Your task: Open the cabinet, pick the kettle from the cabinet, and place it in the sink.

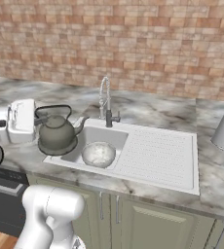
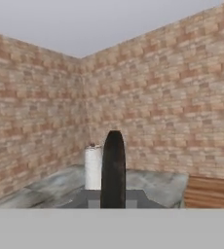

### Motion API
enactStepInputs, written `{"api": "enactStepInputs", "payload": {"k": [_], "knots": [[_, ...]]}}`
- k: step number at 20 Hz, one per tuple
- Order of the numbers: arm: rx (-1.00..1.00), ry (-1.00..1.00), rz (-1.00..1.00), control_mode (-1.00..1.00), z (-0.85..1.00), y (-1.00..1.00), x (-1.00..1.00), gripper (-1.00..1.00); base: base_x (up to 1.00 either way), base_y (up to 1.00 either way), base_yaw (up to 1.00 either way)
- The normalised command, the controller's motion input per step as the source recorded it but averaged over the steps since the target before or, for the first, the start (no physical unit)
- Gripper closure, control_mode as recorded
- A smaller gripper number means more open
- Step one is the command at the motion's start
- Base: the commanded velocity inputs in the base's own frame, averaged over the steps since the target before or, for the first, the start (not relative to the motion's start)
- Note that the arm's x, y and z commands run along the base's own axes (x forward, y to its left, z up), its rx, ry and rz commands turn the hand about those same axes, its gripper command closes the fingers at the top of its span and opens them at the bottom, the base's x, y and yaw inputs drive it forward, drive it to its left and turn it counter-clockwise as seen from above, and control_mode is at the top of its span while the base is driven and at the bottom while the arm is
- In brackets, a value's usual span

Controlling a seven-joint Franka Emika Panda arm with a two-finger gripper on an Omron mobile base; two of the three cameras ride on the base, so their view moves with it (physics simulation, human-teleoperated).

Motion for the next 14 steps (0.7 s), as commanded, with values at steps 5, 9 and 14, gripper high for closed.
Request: {"api": "enactStepInputs", "payload": {"k": [5, 9, 14], "knots": [[-0.11, 0.21, -0.10, -1.00, -0.14, 0.37, 0.06, 1.00, 0.00, 0.00, 0.00], [0.00, 0.25, -0.10, -1.00, -0.26, 0.24, 0.14, 1.00, 0.00, 0.00, 0.00], [0.03, 0.18, -0.08, -1.00, -0.31, 0.18, 0.17, 1.00, 0.00, 0.00, 0.00]]}}
